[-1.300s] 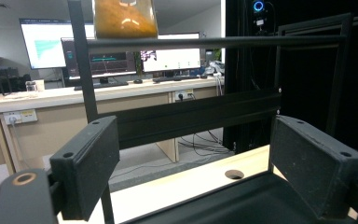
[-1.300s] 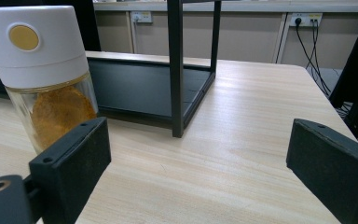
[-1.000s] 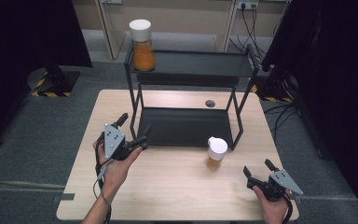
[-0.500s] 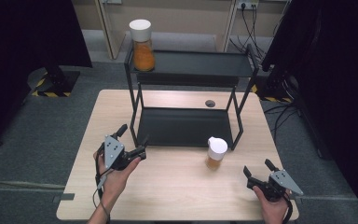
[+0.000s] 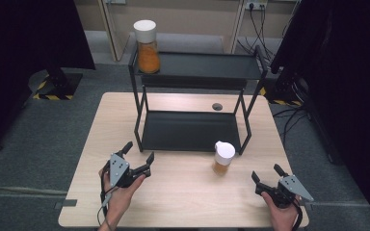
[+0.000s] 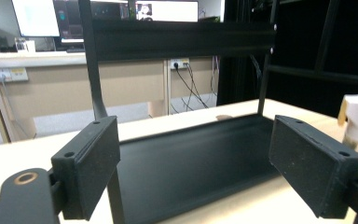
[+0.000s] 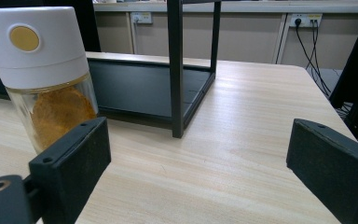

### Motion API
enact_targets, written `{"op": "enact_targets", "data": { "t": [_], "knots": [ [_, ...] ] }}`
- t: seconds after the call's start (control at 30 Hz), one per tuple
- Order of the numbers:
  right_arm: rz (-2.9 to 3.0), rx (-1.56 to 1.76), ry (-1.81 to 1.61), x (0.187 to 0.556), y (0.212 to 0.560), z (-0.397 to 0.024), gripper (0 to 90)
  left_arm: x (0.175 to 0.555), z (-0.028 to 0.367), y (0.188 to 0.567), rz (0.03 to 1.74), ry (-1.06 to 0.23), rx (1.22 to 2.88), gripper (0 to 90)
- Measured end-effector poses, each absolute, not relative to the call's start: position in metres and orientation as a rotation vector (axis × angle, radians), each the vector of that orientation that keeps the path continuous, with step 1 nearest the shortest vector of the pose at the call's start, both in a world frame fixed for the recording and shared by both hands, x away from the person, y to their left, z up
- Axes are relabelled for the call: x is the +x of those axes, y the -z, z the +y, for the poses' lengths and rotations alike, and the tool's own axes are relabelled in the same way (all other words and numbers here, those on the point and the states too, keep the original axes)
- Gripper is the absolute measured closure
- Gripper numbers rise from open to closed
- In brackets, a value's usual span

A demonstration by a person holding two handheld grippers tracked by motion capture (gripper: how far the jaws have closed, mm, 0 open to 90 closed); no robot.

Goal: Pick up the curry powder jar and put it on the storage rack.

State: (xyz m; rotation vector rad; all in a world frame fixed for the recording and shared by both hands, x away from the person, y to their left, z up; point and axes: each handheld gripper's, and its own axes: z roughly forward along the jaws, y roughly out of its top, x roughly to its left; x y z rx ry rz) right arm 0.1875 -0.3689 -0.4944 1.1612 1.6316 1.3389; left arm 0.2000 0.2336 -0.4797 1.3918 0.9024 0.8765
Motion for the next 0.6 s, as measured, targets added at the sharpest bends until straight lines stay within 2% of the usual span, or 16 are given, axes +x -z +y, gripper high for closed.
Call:
{"op": "enact_targets", "data": {
  "t": [0.6],
  "knots": [
    [1.632,1.160,-1.344,0.188,0.495,-0.370,6.5,0.190,0.232,0.519,0.966,-0.813,1.428,16.0]
  ]
}}
